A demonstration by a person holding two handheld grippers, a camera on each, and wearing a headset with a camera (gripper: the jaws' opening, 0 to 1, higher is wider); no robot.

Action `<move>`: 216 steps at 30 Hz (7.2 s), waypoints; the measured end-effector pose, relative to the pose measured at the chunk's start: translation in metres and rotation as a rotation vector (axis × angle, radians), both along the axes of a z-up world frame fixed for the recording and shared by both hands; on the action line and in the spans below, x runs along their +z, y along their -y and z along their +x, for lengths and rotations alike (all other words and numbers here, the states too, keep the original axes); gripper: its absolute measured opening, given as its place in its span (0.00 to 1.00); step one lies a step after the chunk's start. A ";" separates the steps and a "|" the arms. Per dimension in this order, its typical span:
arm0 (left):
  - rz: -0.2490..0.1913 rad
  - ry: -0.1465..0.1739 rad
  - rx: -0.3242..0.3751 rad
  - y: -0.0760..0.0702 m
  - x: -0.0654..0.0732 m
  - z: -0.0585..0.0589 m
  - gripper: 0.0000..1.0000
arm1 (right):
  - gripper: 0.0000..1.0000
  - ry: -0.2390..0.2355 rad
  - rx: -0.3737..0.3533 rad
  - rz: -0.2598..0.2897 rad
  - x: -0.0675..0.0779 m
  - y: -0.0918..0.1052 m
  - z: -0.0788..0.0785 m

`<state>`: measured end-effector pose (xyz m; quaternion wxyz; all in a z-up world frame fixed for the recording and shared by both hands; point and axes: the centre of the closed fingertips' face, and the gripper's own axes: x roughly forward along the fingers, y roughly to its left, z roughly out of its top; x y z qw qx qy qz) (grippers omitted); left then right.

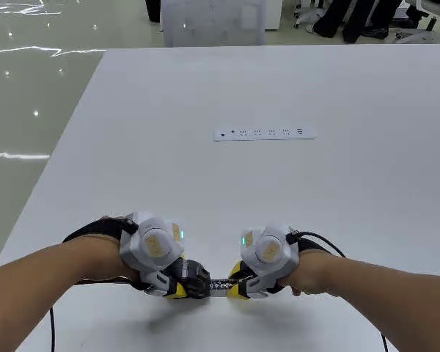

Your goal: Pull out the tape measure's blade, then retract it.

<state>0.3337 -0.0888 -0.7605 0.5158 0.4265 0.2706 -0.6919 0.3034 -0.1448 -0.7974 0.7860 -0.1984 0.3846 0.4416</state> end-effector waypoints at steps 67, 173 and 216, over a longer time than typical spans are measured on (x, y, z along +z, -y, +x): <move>-0.006 -0.001 0.018 -0.001 0.000 0.000 0.32 | 0.13 -0.039 -0.018 -0.020 0.000 0.043 -0.019; 0.000 -0.008 0.045 0.000 -0.001 0.000 0.32 | 0.13 -0.083 -0.076 -0.096 0.000 0.135 -0.058; 0.002 -0.007 0.047 0.000 -0.001 0.000 0.31 | 0.13 -0.091 -0.109 -0.112 0.000 0.168 -0.073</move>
